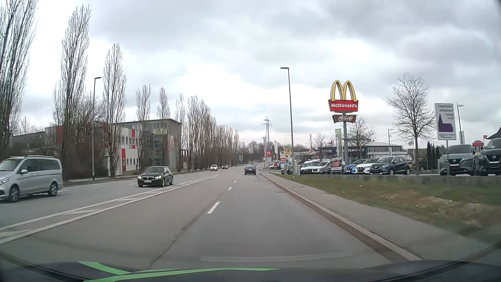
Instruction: Follow the waypoints while adhering to traffic rules and regulations
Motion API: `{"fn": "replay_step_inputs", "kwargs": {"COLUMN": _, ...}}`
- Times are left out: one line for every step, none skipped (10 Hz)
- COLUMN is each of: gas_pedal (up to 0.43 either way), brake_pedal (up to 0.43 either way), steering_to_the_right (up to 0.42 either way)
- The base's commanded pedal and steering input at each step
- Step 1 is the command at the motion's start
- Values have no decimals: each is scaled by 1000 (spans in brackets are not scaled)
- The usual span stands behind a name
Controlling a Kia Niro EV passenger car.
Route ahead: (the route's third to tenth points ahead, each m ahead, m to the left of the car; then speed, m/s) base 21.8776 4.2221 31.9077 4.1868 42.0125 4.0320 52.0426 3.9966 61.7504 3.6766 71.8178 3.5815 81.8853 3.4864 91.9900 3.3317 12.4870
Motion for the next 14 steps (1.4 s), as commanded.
{"fn": "replay_step_inputs", "kwargs": {"gas_pedal": 47, "brake_pedal": 0, "steering_to_the_right": -1}}
{"fn": "replay_step_inputs", "kwargs": {"gas_pedal": 47, "brake_pedal": 0, "steering_to_the_right": -1}}
{"fn": "replay_step_inputs", "kwargs": {"gas_pedal": 47, "brake_pedal": 0, "steering_to_the_right": 0}}
{"fn": "replay_step_inputs", "kwargs": {"gas_pedal": 47, "brake_pedal": 0, "steering_to_the_right": 0}}
{"fn": "replay_step_inputs", "kwargs": {"gas_pedal": 47, "brake_pedal": 0, "steering_to_the_right": 0}}
{"fn": "replay_step_inputs", "kwargs": {"gas_pedal": 47, "brake_pedal": 0, "steering_to_the_right": -1}}
{"fn": "replay_step_inputs", "kwargs": {"gas_pedal": 47, "brake_pedal": 0, "steering_to_the_right": -1}}
{"fn": "replay_step_inputs", "kwargs": {"gas_pedal": 47, "brake_pedal": 0, "steering_to_the_right": -1}}
{"fn": "replay_step_inputs", "kwargs": {"gas_pedal": 47, "brake_pedal": 0, "steering_to_the_right": -1}}
{"fn": "replay_step_inputs", "kwargs": {"gas_pedal": 47, "brake_pedal": 0, "steering_to_the_right": -1}}
{"fn": "replay_step_inputs", "kwargs": {"gas_pedal": 47, "brake_pedal": 0, "steering_to_the_right": 0}}
{"fn": "replay_step_inputs", "kwargs": {"gas_pedal": 47, "brake_pedal": 0, "steering_to_the_right": -1}}
{"fn": "replay_step_inputs", "kwargs": {"gas_pedal": 47, "brake_pedal": 0, "steering_to_the_right": -1}}
{"fn": "replay_step_inputs", "kwargs": {"gas_pedal": 47, "brake_pedal": 0, "steering_to_the_right": 0}}
